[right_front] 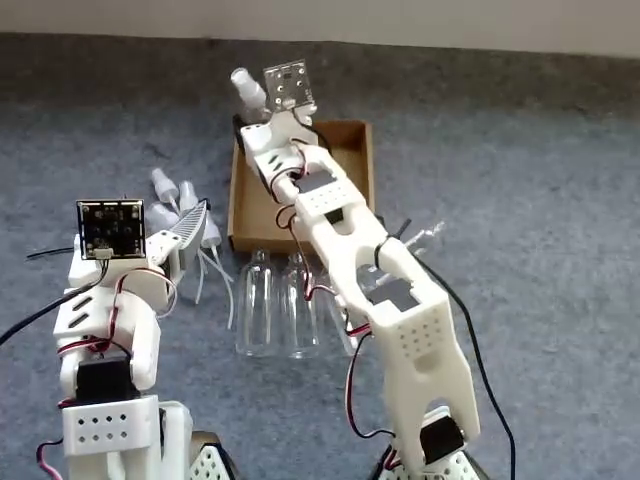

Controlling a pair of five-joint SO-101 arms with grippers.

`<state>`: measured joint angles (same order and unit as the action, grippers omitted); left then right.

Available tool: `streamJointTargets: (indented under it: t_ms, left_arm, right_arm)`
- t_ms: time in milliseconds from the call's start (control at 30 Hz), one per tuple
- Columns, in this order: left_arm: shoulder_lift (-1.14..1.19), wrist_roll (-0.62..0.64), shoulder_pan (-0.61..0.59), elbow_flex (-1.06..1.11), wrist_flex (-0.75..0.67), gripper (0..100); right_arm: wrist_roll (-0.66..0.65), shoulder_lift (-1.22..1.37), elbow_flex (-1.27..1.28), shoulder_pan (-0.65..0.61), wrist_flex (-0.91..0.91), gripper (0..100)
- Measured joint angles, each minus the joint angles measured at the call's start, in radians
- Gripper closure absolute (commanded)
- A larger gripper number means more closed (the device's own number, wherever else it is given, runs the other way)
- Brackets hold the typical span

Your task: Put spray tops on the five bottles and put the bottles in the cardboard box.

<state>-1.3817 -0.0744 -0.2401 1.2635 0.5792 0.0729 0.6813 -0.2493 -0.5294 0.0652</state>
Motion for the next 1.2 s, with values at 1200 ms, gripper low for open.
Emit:
streamJointTargets:
  t_ms: [1200]
  left_arm:
    - [0.000,0.000,0.002,0.000,0.000,66]
  right_arm:
    - [0.003,0.003,0.003,-0.008,0.066,68.6]
